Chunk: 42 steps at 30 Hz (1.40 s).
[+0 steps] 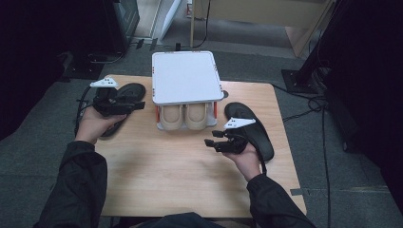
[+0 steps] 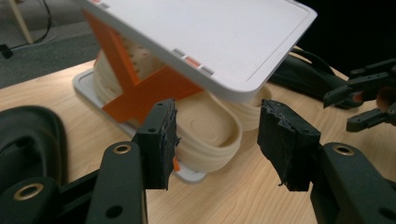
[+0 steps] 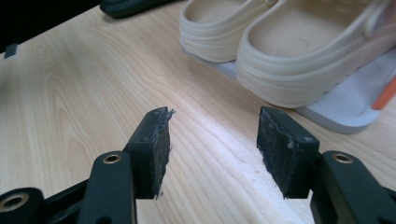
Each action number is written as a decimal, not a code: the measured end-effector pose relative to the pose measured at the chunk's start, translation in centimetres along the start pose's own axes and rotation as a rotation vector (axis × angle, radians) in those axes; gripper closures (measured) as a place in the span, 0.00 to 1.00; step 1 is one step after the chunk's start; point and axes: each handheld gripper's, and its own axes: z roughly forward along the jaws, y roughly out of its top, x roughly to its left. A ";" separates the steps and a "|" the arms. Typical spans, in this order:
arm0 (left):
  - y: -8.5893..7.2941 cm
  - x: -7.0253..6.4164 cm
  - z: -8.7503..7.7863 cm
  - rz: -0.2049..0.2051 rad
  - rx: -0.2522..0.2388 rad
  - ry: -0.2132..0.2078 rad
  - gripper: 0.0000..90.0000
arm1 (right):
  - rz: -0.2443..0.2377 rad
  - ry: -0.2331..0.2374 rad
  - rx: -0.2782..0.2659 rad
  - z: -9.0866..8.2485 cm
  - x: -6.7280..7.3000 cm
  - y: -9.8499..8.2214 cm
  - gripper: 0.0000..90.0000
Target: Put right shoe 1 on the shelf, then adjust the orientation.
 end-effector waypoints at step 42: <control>-8.8 10.7 1.1 -0.178 0.114 0.202 0.80 | 0.008 -0.024 0.005 -0.2 -0.5 -0.5 0.51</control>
